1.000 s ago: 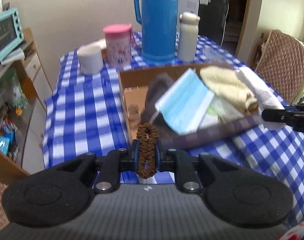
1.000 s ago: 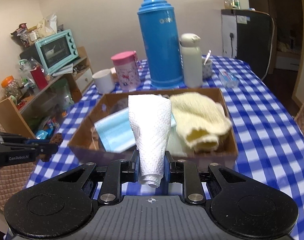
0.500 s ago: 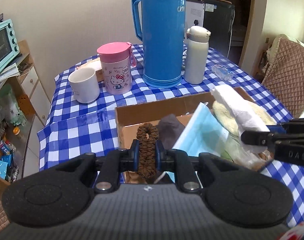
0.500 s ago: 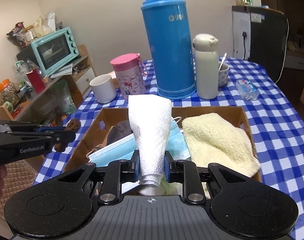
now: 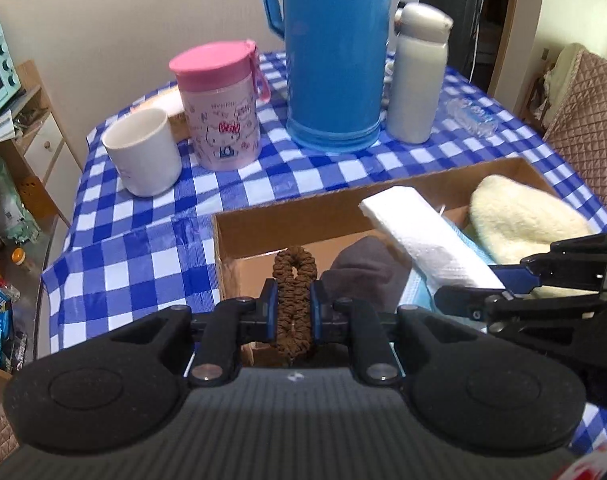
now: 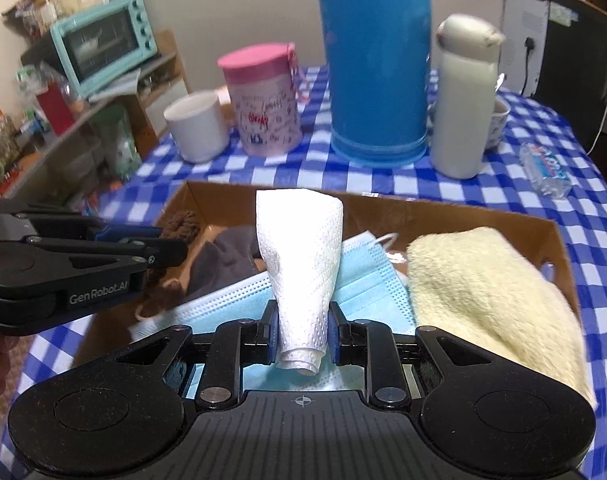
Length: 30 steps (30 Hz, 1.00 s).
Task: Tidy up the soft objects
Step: 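Carry the hair tie and white cloth over the cardboard box, then open both tools to drop the hair tie and white cloth into the box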
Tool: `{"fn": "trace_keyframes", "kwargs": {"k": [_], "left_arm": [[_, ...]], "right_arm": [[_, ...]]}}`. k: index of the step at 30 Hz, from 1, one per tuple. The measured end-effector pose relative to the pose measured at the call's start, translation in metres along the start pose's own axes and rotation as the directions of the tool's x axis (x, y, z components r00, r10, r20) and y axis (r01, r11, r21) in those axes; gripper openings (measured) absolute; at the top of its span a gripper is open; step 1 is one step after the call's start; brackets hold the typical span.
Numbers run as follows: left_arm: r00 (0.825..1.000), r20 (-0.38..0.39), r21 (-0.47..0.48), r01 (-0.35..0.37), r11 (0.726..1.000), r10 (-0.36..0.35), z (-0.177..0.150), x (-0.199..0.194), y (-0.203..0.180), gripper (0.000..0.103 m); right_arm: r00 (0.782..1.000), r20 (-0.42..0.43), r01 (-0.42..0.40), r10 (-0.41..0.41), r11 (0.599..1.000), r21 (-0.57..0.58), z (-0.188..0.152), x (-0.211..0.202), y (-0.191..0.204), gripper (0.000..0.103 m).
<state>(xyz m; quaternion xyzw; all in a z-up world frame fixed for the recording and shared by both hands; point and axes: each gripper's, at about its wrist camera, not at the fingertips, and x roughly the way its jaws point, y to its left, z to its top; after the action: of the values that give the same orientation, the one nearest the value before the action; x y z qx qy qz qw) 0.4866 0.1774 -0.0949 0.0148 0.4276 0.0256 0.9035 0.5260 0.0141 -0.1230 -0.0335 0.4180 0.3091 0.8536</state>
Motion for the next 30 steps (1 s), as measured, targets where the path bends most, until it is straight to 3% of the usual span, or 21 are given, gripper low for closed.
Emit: {"fn": "trace_keyframes", "kwargs": {"k": [10,20,23,25,27,30], "left_arm": [[0.998,-0.058,0.028,0.0,1.0,0.002,0.006,0.037,-0.003,0.015],[0.995,-0.096,0.036,-0.014,0.999,0.017,0.008,0.057,-0.003,0.016],[0.996,-0.09,0.039,-0.014,0.999,0.018,0.009,0.057,-0.004,0.022],[0.996,-0.079,0.037,-0.024,0.999,0.027,0.009,0.055,-0.003,0.033],[0.997,-0.071,0.021,-0.012,1.0,0.014,0.008,0.05,0.0,0.036],[0.999,-0.053,-0.001,0.003,1.0,-0.003,0.008,0.042,0.005,0.042]], "right_arm": [[0.99,-0.141,0.024,-0.031,0.999,-0.049,0.001,0.052,-0.007,0.024],[0.989,-0.144,0.018,-0.022,0.999,-0.029,0.003,0.055,-0.014,0.024],[0.99,-0.138,0.017,-0.02,1.0,-0.023,0.003,0.054,-0.014,0.024],[0.992,-0.128,0.014,-0.015,1.0,-0.01,0.003,0.052,-0.015,0.031],[0.994,-0.112,0.016,-0.015,1.0,0.001,0.002,0.048,-0.016,0.047],[0.998,-0.061,0.011,-0.01,1.0,0.013,0.001,0.036,-0.018,0.054]]}}
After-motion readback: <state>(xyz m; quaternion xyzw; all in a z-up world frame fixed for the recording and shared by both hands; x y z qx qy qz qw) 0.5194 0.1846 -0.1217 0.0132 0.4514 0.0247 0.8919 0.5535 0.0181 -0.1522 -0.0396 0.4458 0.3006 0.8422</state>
